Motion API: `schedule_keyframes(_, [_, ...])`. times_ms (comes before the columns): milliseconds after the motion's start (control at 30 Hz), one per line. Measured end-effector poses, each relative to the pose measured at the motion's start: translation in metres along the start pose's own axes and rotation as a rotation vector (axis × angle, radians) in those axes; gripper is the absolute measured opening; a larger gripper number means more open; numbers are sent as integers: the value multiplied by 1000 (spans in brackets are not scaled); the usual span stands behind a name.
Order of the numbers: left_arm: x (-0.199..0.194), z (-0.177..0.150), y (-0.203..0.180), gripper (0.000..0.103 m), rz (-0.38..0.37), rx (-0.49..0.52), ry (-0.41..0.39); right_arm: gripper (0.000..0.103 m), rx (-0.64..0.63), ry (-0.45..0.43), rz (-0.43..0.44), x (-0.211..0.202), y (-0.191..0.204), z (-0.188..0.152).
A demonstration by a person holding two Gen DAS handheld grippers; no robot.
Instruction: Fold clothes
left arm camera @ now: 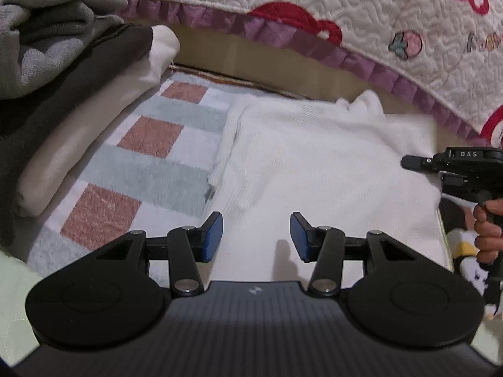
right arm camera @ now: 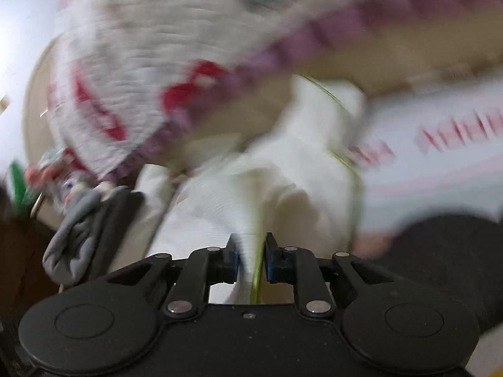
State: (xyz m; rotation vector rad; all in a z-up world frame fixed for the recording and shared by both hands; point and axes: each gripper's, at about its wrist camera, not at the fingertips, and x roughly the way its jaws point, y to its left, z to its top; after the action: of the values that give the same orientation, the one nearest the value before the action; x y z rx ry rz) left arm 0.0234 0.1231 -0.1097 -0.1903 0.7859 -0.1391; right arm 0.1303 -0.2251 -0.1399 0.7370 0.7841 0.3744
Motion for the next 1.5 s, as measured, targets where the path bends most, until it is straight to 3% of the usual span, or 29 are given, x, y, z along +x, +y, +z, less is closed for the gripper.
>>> schedule_keyframes(133, [7, 9, 3, 46, -6, 47, 1, 34, 109, -11, 123, 7, -21, -9])
schedule_keyframes(233, [15, 21, 10, 46, -8, 40, 6, 49, 51, 3, 162, 18, -9, -14])
schedule_keyframes(300, [17, 29, 14, 46, -18, 20, 2, 44, -49, -8, 151, 24, 6, -16])
schedule_keyframes(333, [18, 32, 16, 46, -29, 8, -1, 13, -130, -20, 148, 24, 17, -19])
schedule_keyframes(367, [19, 34, 17, 46, -40, -3, -4, 10, -244, -39, 147, 21, 32, -23])
schedule_keyframes(533, [2, 38, 32, 46, -99, -63, -34, 9, -878, -19, 233, -6, 140, -73])
schedule_keyframes(600, [-8, 31, 45, 46, -138, -144, -31, 9, -1048, 95, 264, -5, 173, -106])
schedule_keyframes(700, [-14, 21, 63, 46, -176, -278, -15, 9, -1168, 187, 209, -2, 173, -152])
schedule_keyframes(867, [-7, 4, 77, 48, -289, -457, 44, 9, -1207, 242, 85, -6, 147, -191])
schedule_keyframes(1033, [5, 0, 59, 50, -309, -405, 110, 9, -1157, 213, 94, -11, 152, -188])
schedule_keyframes(1267, [2, 0, 50, 57, -307, -383, 143, 9, -836, 195, 174, -13, 129, -150])
schedule_keyframes(1400, [5, -7, 62, 59, -335, -494, 211, 10, -648, 162, 206, -17, 110, -124])
schedule_keyframes(1500, [14, -14, 68, 65, -458, -635, 264, 10, -574, 156, 240, -17, 101, -117])
